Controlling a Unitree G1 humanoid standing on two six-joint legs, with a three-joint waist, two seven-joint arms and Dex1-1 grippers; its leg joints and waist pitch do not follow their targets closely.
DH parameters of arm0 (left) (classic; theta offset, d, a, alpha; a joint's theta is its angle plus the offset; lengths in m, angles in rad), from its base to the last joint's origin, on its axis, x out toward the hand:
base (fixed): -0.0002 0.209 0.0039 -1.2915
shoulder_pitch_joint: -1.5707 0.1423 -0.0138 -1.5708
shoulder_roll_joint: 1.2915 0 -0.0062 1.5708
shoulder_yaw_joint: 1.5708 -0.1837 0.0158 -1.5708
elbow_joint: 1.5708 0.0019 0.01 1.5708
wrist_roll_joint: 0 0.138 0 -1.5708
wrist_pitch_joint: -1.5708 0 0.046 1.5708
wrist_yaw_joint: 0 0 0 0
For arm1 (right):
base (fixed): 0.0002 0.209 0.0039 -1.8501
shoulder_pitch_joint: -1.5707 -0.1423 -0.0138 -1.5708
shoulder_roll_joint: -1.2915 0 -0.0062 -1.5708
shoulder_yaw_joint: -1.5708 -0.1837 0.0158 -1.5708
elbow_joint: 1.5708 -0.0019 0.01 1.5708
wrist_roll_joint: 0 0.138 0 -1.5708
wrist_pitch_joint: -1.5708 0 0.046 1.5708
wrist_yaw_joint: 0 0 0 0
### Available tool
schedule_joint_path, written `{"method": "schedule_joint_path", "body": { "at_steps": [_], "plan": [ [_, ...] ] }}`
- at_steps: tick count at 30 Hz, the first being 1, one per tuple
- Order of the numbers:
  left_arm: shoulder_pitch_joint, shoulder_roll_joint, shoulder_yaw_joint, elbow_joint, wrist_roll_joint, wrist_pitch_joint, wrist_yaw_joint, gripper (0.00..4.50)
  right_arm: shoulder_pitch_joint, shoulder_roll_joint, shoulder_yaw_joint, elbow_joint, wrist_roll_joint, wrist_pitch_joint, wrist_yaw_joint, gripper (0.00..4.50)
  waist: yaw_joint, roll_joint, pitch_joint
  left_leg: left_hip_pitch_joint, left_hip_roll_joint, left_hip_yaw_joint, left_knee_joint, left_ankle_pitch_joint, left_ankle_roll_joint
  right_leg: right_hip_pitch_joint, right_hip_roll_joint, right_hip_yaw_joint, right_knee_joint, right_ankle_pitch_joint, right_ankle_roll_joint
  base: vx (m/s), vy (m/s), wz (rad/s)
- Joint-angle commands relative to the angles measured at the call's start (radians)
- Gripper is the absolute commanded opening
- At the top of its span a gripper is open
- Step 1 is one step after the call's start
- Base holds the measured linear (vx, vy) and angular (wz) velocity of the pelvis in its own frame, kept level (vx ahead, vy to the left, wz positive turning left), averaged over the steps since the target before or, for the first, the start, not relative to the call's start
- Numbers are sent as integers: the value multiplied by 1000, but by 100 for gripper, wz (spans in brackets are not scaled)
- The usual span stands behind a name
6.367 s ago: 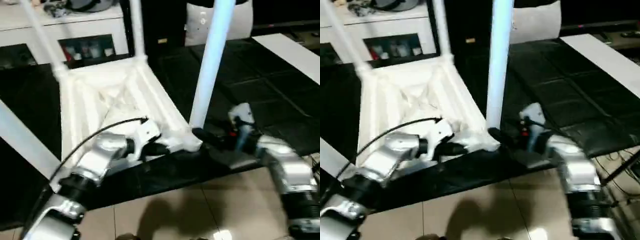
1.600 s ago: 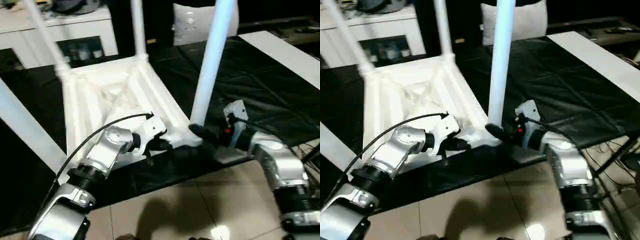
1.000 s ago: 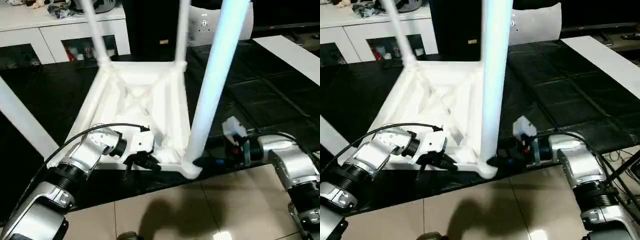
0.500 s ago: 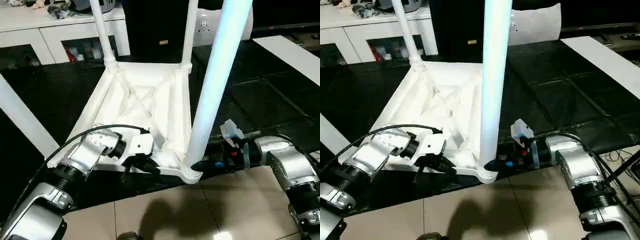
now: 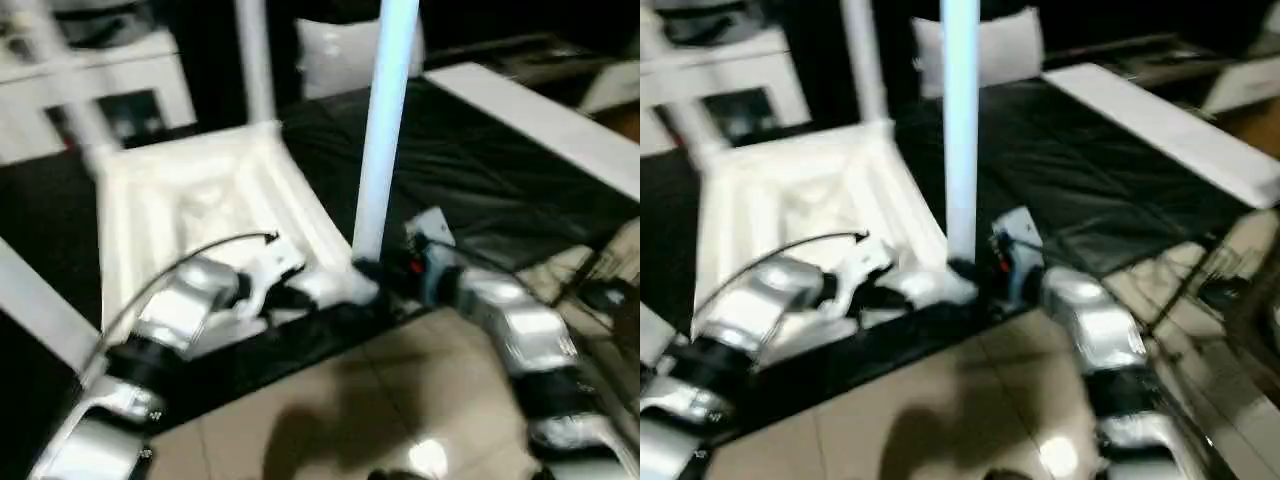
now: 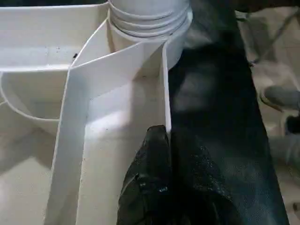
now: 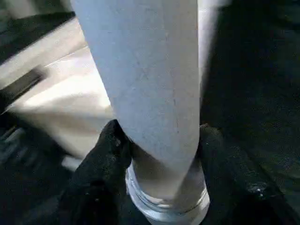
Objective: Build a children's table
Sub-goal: Rotate leg to tighten
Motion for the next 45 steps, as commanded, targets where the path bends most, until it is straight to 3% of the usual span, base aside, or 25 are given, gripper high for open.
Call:
{"method": "schedule_joint_path", "body": {
  "at_steps": [1,2,3,4,5,6,7,8,9,10,11,12,13,14,15,16,17,18,19,20,26,29,30,37,45],
  "plan": [
    [-23,-94,-14,-34,-51,23,35,0,-53,76,-10,86,-8,4,-152,192,-2,1,-47,11,63,-50,-108,-702,-37,42,-70,50,-58,-571,-18,0,0,0],
    [-34,-118,3,-19,-51,31,83,0,-66,92,-17,115,-20,-20,-196,192,-12,-6,-44,42,22,-32,-61,-633,-35,5,-81,22,-114,-721,-2,0,0,0],
    [-48,-147,20,1,-48,35,141,0,-77,109,-23,145,-23,-72,-214,192,-21,-11,-44,50,3,-23,-34,-575,-28,-5,-84,-1,-142,-783,21,0,0,0],
    [-52,-155,22,8,-43,31,160,0,-79,117,-29,152,-13,-102,-208,227,-36,0,-40,50,-3,-18,-10,-516,-11,4,-83,-52,-176,-816,67,0,0,0],
    [-54,-159,22,12,-40,29,169,0,-80,123,-34,154,-6,-119,-203,248,-40,27,-41,-11,55,-54,-68,-600,-4,82,-76,-34,-82,-655,77,71,56,-19],
    [-54,-159,22,12,-40,29,169,0,-80,123,-34,154,-6,-119,-203,262,-17,43,-41,-46,104,-81,-130,-701,-2,119,-68,22,57,-461,30,71,56,-19],
    [-57,-163,21,16,-35,23,178,0,-79,123,-39,148,4,-131,-188,263,-4,41,-38,4,113,-64,-172,-809,-29,58,-47,63,71,-178,-57,125,30,-9],
    [-58,-163,20,17,-35,22,178,0,-75,119,-37,138,8,-136,-169,285,-9,-30,-54,29,25,-49,-92,-675,-37,28,-79,82,-38,-414,-59,97,-45,15],
    [-58,-161,19,13,-30,19,178,0,-66,112,-35,121,12,-136,-144,297,9,-49,-47,46,-27,-14,-35,-519,-18,-10,-77,71,-93,-670,-3,97,-45,15],
    [-58,-161,19,13,-30,19,178,0,-66,112,-35,121,12,-136,-144,297,26,-45,-48,38,-48,-1,30,-287,39,-10,-132,88,-116,-910,32,96,-51,4],
    [-53,-150,19,7,-20,3,173,0,-46,95,-37,88,30,-141,-90,310,61,-27,-71,-36,-12,-21,-32,-98,77,39,-104,94,-72,-700,23,63,-42,-13],
    [-51,-139,19,10,-14,-18,168,0,-33,77,-40,74,45,-146,-51,317,60,-27,-69,-42,-2,-27,-40,-92,87,33,-89,93,-60,-612,10,63,-42,-13],
    [-51,-132,19,13,-12,-31,164,0,-26,66,-41,67,55,-150,-28,317,64,-17,-79,-42,4,-29,-41,-68,99,35,-79,91,-49,-509,-17,55,-38,-1],
    [-51,-125,18,16,-11,-35,158,0,-19,51,-38,64,57,-163,-3,341,68,-4,-86,-38,23,-35,-42,-43,117,27,-72,94,-27,-327,-84,0,0,0],
    [-50,-114,14,20,-9,-44,146,0,-10,28,-33,57,58,-173,30,341,70,-5,-85,-37,27,-33,-41,-48,131,27,-64,92,-19,-235,-136,0,0,0],
    [-50,-106,10,22,-6,-53,137,0,-5,13,-31,52,59,-180,51,350,73,-3,-85,-33,28,-31,-42,-61,135,27,-65,92,-18,-217,-156,0,0,0],
    [-50,-106,10,22,-6,-53,137,0,-5,13,-31,52,59,-180,51,350,76,-6,-84,-34,25,-27,-43,-75,142,32,-67,91,-19,-203,-179,0,0,0],
    [-42,-62,-10,25,0,-110,71,0,18,-65,-22,23,67,-184,151,365,81,-6,-82,-34,23,-27,-44,-85,140,35,-69,89,-23,-223,-177,0,0,0],
    [-42,-62,-10,25,0,-110,71,0,18,-65,-22,23,67,-184,151,377,84,-7,-82,-33,23,-26,-44,-93,142,36,-68,89,-27,-239,-169,0,0,0],
    [-37,-33,-22,28,0,-150,20,0,31,-122,-18,9,70,-189,218,377,94,-6,-83,-31,25,-24,-44,-96,145,38,-69,91,-27,-251,-156,0,0,0],
    [-21,48,-89,11,-11,-257,-177,0,48,-279,17,-12,81,-200,449,390,122,-10,-78,-21,34,-19,-49,-143,119,28,-71,93,-34,-325,-148,0,0,0],
    [-19,98,-144,13,3,-322,-285,0,52,-351,46,-21,101,-209,610,390,138,-15,-76,-24,36,-14,-51,-155,125,30,-70,94,-32,-335,-144,0,0,0],
    [-20,105,-152,16,5,-334,-302,0,51,-361,51,-22,106,-208,637,390,147,-13,-78,-18,38,-12,-50,-156,123,27,-72,96,-32,-348,-139,0,0,0],
    [-43,136,-188,43,13,-410,-400,0,39,-407,102,-34,147,-167,788,336,170,-17,-82,-13,42,-9,-50,-136,119,24,-71,99,-26,-316,-156,0,0,0],
    [-62,161,-207,63,16,-451,-457,0,18,-407,151,-6,146,-150,869,264,179,-23,-83,-16,41,-8,-51,-130,102,25,-73,98,-27,-341,-145,0,0,0]
  ]
}}
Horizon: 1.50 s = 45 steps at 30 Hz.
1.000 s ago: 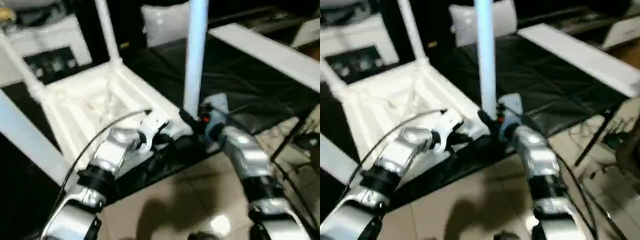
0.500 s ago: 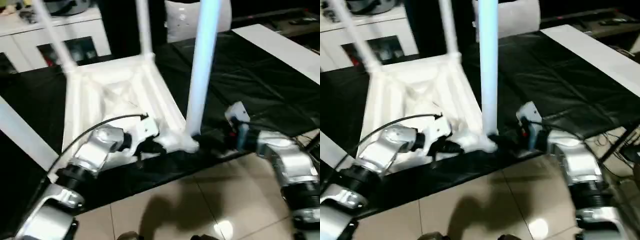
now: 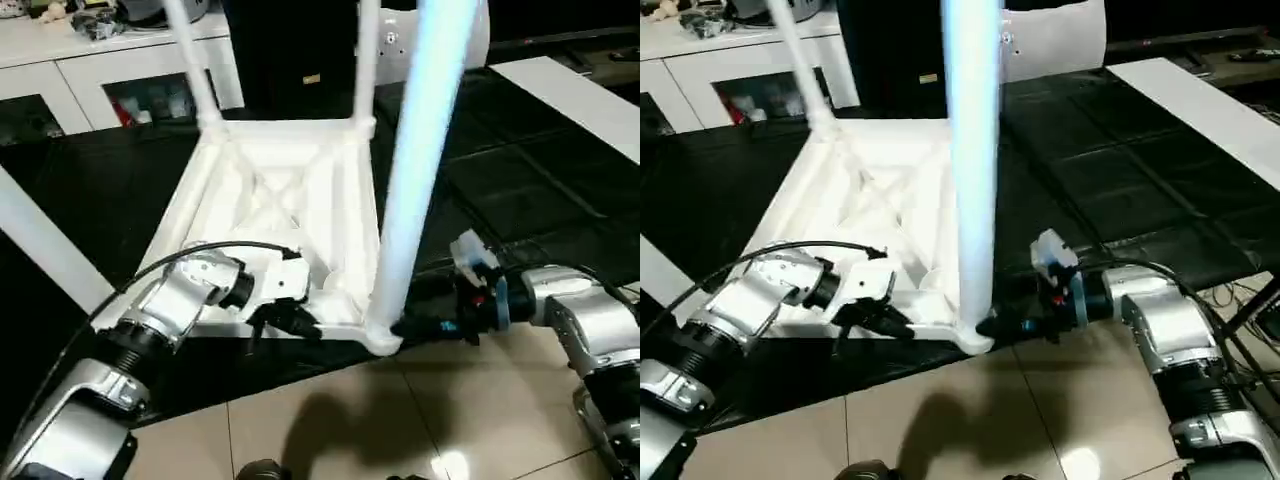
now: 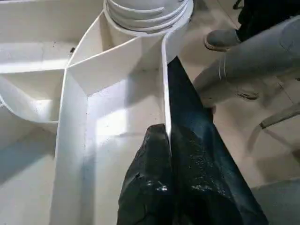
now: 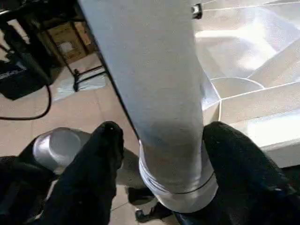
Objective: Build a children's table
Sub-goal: Rotate leg to tighten
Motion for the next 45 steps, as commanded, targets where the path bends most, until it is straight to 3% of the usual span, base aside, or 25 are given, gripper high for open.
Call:
{"method": "schedule_joint_path", "body": {
  "at_steps": [1,9,10,11,12,15,17,18,19,20,22,24,29,34,38,39,41,45],
  "plan": [
    [-10,4,-44,-2,19,-17,-42,0,-19,-1,14,-1,13,6,22,254,-2,-23,-83,1,54,-4,-61,-117,104,65,-73,65,-81,-337,-128,0,0,0],
    [6,1,-36,-1,6,-7,-49,0,-13,21,10,-7,30,23,16,190,3,-23,-85,-2,53,-4,-60,-100,105,66,-72,65,-79,-321,-125,0,0,0],
    [11,-2,-32,-9,1,9,-44,0,-9,30,7,-14,35,29,5,183,2,-17,-84,-1,53,-4,-60,-106,101,65,-71,63,-80,-335,-121,0,0,0],
    [17,-13,-20,-23,-10,55,-26,0,-1,52,-9,-27,50,39,-26,183,0,-21,-83,-1,51,-2,-60,-116,95,66,-71,62,-85,-357,-114,0,0,0],
    [19,-19,-13,-31,-16,82,-15,0,2,65,-20,-33,56,42,-47,159,-2,-21,-82,0,53,-1,-62,-117,90,66,-72,63,-85,-362,-115,0,0,0],
    [28,-37,10,-52,-33,137,22,0,4,106,-49,-41,55,65,-150,143,-10,-21,-77,1,48,-2,-64,-151,73,65,-71,57,-97,-429,-92,0,0,0],
    [35,-75,46,-71,-40,225,116,0,5,167,-75,-54,34,93,-299,123,-38,-20,-71,4,40,-4,-64,-184,44,64,-68,45,-110,-508,-63,0,0,0],
    [36,-83,53,-73,-42,242,134,0,5,178,-80,-56,28,98,-327,123,-38,-20,-71,4,40,-4,-64,-184,44,64,-68,45,-110,-508,-63,0,0,0],
    [38,-101,66,-83,-50,280,163,0,1,202,-87,-53,10,100,-389,116,-50,-22,-70,-2,34,-5,-63,-193,39,69,-68,40,-115,-534,-43,0,0,0],
    [39,-121,81,-92,-56,315,197,0,-6,227,-94,-42,-11,102,-454,101,-58,-22,-70,0,33,-7,-63,-196,35,68,-69,37,-120,-549,-29,0,0,0],
    [40,-140,92,-102,-62,349,224,0,-13,250,-100,-33,-28,107,-513,87,-78,-19,-70,1,32,-8,-61,-210,34,67,-67,32,-124,-550,-25,0,0,0],
    [38,-187,116,-113,-63,404,294,0,-27,306,-112,-14,-58,120,-632,76,-98,-15,-74,-6,36,-13,-65,-204,44,73,-67,32,-119,-491,-41,0,0,0],
    [12,-297,164,-87,-48,464,471,0,-75,436,-155,59,-90,109,-884,34,-119,-14,-78,-6,34,-9,-61,-173,64,69,-68,38,-114,-423,-83,0,0,0],
    [-1,-330,164,-63,-3,452,563,0,-72,459,-174,86,-140,-14,-972,34,-106,-13,-87,-7,39,-6,-59,-91,101,72,-68,48,-98,-302,-109,0,0,0],
    [4,-316,166,-69,3,449,569,0,-55,452,-209,62,-108,-21,-952,49,-96,-10,-93,-9,43,-8,-55,-32,139,76,-69,53,-78,-175,-155,0,0,0],
    [11,-297,166,-68,10,434,563,0,-33,433,-225,32,-88,-17,-917,49,-92,-5,-92,-9,44,-7,-55,-34,148,76,-68,53,-81,-172,-156,0,0,0],
    [15,-282,165,-65,13,415,552,0,-14,409,-231,8,-72,-16,-880,62,-82,-7,-92,-6,47,-7,-56,-38,153,76,-68,54,-79,-173,-156,0,0,0],
    [21,-248,151,-65,21,373,509,0,22,346,-228,-24,-50,-31,-791,96,-67,-7,-88,0,48,-5,-60,-88,131,73,-69,55,-87,-245,-139,0,0,0]
  ]
}}
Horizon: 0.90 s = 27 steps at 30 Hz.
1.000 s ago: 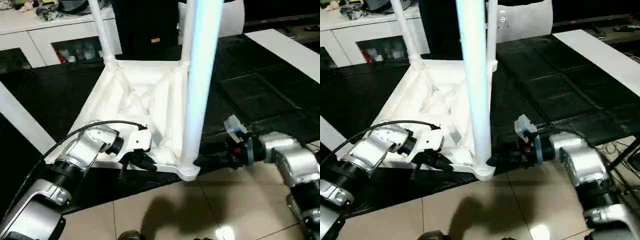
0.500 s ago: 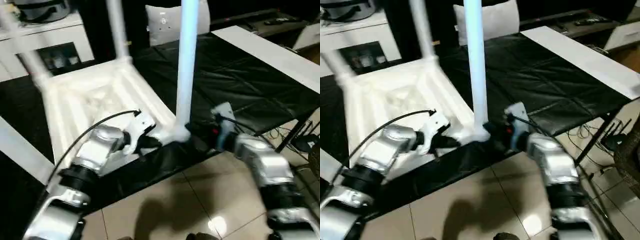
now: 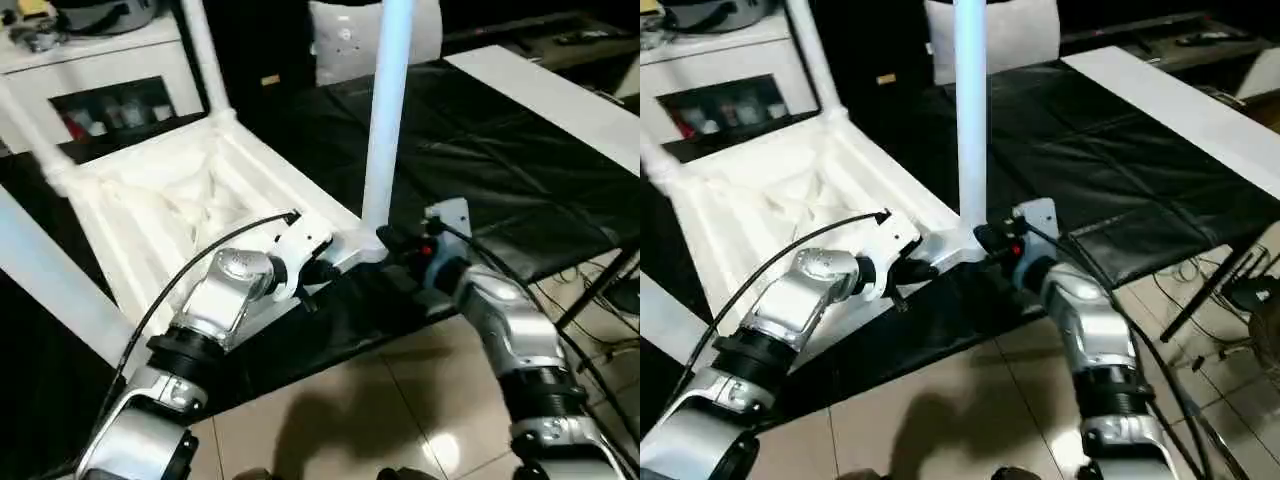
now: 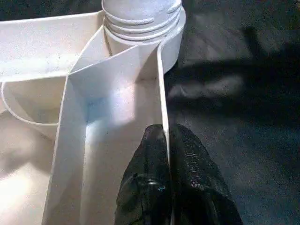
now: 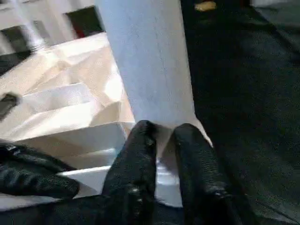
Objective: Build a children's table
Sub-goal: Rotate leg to tighten
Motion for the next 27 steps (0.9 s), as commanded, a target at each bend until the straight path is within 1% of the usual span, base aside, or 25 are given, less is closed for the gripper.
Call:
{"method": "schedule_joint_path", "body": {
  "at_steps": [1,2,3,4,5,6,7,8,9,10,11,12,13,14,15,16,17,18,20,23,24,25,27],
  "plan": [
    [11,14,-35,-21,-7,-44,-68,0,9,-32,11,-43,21,-24,69,110,3,-11,-84,1,44,-8,-54,-88,130,73,-71,60,-71,-254,-140,0,0,0],
    [14,34,-44,-19,-5,-66,-96,0,18,-67,16,-52,28,-30,126,122,11,-11,-83,7,46,-6,-55,-109,120,69,-69,63,-74,-272,-136,0,0,0],
    [14,35,-45,-19,-5,-67,-97,0,18,-68,16,-53,29,-30,128,130,12,-12,-82,7,46,-6,-56,-116,119,70,-69,63,-74,-277,-137,0,0,0],
    [15,48,-52,-18,-6,-84,-120,0,22,-94,24,-58,31,-33,172,134,14,-12,-81,4,47,-7,-58,-123,115,71,-70,63,-73,-285,-133,0,0,0],
    [18,69,-68,-19,-10,-116,-158,0,29,-131,37,-69,39,-27,235,142,16,-12,-80,5,46,-7,-58,-137,111,71,-70,62,-75,-301,-127,0,0,0],
    [19,77,-73,-20,-11,-124,-174,0,30,-144,43,-72,41,-24,258,154,17,-16,-80,5,45,-6,-58,-141,111,71,-70,63,-77,-310,-124,0,0,0],
    [21,87,-81,-21,-12,-133,-193,0,32,-160,50,-76,44,-21,285,166,20,-14,-81,6,46,-6,-58,-145,110,71,-70,63,-76,-317,-122,0,0,0],
    [23,103,-94,-22,-10,-161,-222,0,32,-181,58,-79,48,-15,319,173,26,-15,-79,7,47,-5,-59,-147,106,68,-71,64,-79,-337,-116,0,0,0],
    [25,114,-103,-22,-9,-184,-243,0,33,-195,65,-82,52,-12,343,179,30,-15,-80,8,45,-6,-58,-148,106,68,-71,63,-79,-340,-116,0,0,0],
    [26,127,-114,-19,-10,-214,-276,0,31,-214,75,-80,56,-9,376,179,32,-22,-81,7,47,-5,-58,-142,108,68,-71,64,-79,-334,-115,0,0,0],
    [29,148,-132,-24,-7,-237,-317,0,27,-236,90,-78,58,-3,419,194,35,-22,-82,6,48,-4,-58,-133,110,67,-71,65,-76,-324,-118,0,0,0],
    [30,162,-144,-27,-4,-250,-342,0,24,-250,99,-76,59,0,447,207,38,-19,-82,7,49,-6,-57,-130,111,67,-72,64,-73,-321,-121,0,0,0],
    [29,174,-154,-25,2,-264,-361,0,19,-263,109,-72,59,5,474,216,40,-21,-83,6,51,-5,-57,-123,115,67,-71,66,-71,-309,-123,0,0,0],
    [24,194,-175,-11,16,-302,-395,0,9,-286,130,-62,52,9,516,219,43,-22,-83,5,52,-5,-57,-116,117,65,-72,67,-70,-302,-127,0,0,0],
    [24,194,-175,-11,16,-302,-395,0,9,-286,130,-62,52,9,516,226,46,-21,-83,5,52,-4,-56,-114,118,66,-72,67,-68,-300,-130,0,0,0],
    [21,205,-186,-7,24,-322,-414,0,2,-294,140,-54,46,8,531,251,47,-21,-83,5,52,-4,-56,-114,117,65,-73,67,-68,-303,-130,0,0,0],
    [20,215,-196,-7,28,-337,-432,0,-4,-300,150,-48,41,6,548,259,52,-21,-84,6,52,-4,-56,-112,115,65,-73,67,-68,-307,-131,0,0,0],
    [18,220,-202,-5,29,-347,-444,0,-8,-303,156,-43,38,4,560,259,53,-21,-84,7,53,-4,-56,-111,113,64,-73,68,-67,-307,-131,0,0,0],
    [14,235,-216,-7,22,-374,-489,0,-21,-317,184,-28,27,-13,603,259,57,-25,-84,5,52,-3,-56,-110,111,65,-74,68,-67,-313,-131,0,0,0],
    [7,243,-231,-10,23,-405,-520,0,-34,-323,215,-4,21,-17,650,259,59,-24,-85,5,54,-3,-57,-107,107,64,-74,69,-65,-301,-136,0,0,0],
    [4,244,-234,-9,23,-412,-526,0,-37,-323,222,0,28,-11,668,233,60,-26,-86,5,55,-4,-56,-110,107,65,-74,69,-63,-293,-140,0,0,0],
    [3,243,-236,-8,23,-415,-528,0,-38,-322,225,1,31,-11,675,225,61,-26,-86,5,56,-4,-57,-111,106,65,-75,69,-63,-292,-141,0,0,0],
    [2,242,-238,-8,22,-421,-533,0,-40,-319,229,3,36,-9,687,225,63,-27,-86,6,55,-3,-57,-117,104,64,-75,69,-64,-296,-144,0,0,0]
  ]
}}
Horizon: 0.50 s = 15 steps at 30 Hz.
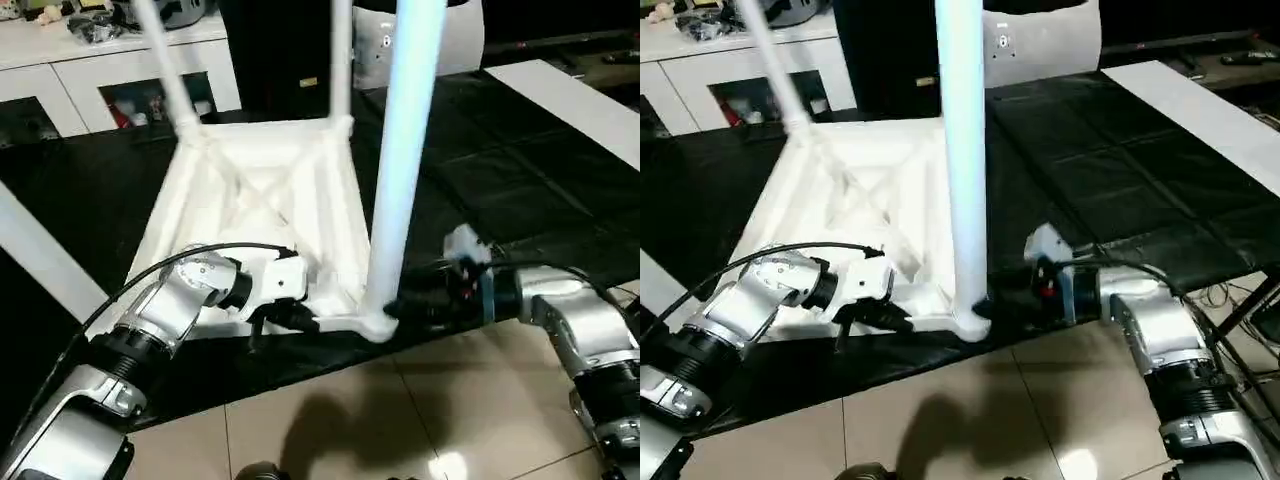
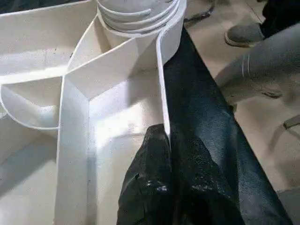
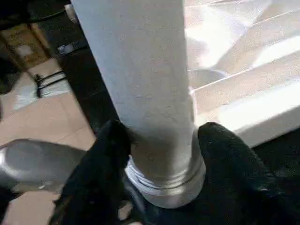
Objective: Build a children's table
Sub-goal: Rotate leg to tighten
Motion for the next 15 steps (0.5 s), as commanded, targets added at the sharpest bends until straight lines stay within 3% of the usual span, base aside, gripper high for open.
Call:
{"method": "schedule_joint_path", "body": {
  "at_steps": [1,2,12,15],
  "plan": [
    [-11,-9,-65,-9,19,-31,-61,0,-30,2,8,-1,9,3,13,220,-5,-20,-80,3,55,-6,-62,-120,101,64,-74,65,-65,-305,-141,0,0,0],
    [-12,-10,-67,-8,19,-37,-66,0,-36,11,10,10,9,-5,15,194,-6,-18,-80,3,55,-6,-63,-123,97,63,-74,64,-66,-317,-136,0,0,0],
    [-11,-7,-73,0,20,-58,-83,0,-65,42,8,67,-4,-81,10,123,-19,-23,-77,5,51,-5,-65,-161,76,64,-74,60,-78,-388,-117,0,0,0],
    [-6,-5,-73,-3,20,-57,-84,0,-74,51,-2,76,8,-45,-3,141,-18,-24,-78,5,53,-5,-65,-148,81,63,-73,60,-76,-379,-117,0,0,0]
  ]
}}
